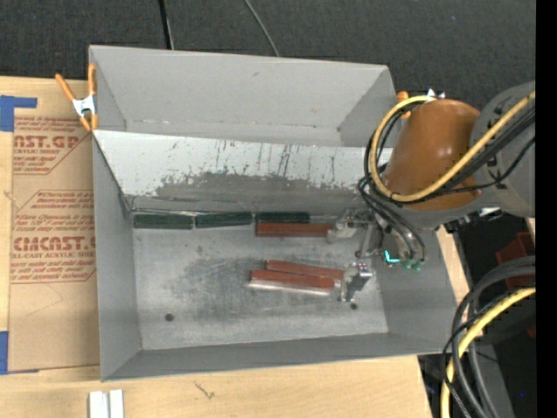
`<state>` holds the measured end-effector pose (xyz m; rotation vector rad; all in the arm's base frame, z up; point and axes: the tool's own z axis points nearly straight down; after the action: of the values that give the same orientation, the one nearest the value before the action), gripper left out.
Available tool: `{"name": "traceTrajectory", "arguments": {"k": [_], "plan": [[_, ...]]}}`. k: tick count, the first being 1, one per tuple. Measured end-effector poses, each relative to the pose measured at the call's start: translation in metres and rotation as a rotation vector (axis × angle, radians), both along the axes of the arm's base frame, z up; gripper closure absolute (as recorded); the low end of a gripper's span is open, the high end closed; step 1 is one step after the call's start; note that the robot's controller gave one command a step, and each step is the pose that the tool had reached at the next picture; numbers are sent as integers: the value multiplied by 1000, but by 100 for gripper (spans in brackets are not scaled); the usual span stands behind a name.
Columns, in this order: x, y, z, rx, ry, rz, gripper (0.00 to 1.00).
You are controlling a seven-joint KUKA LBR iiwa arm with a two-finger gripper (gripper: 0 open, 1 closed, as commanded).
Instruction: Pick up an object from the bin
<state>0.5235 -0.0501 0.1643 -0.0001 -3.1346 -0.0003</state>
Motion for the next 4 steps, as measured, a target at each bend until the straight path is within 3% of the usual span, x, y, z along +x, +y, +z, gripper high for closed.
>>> {"name": "traceTrajectory", "arguments": {"k": [1,2,3,4], "plan": [[1,0,2,0,-3,0,0],[6,-1,-90,0,-10,86,100],[6,-1,-90,0,-10,86,100],[-16,17,107,0,-15,-9,100]]}}
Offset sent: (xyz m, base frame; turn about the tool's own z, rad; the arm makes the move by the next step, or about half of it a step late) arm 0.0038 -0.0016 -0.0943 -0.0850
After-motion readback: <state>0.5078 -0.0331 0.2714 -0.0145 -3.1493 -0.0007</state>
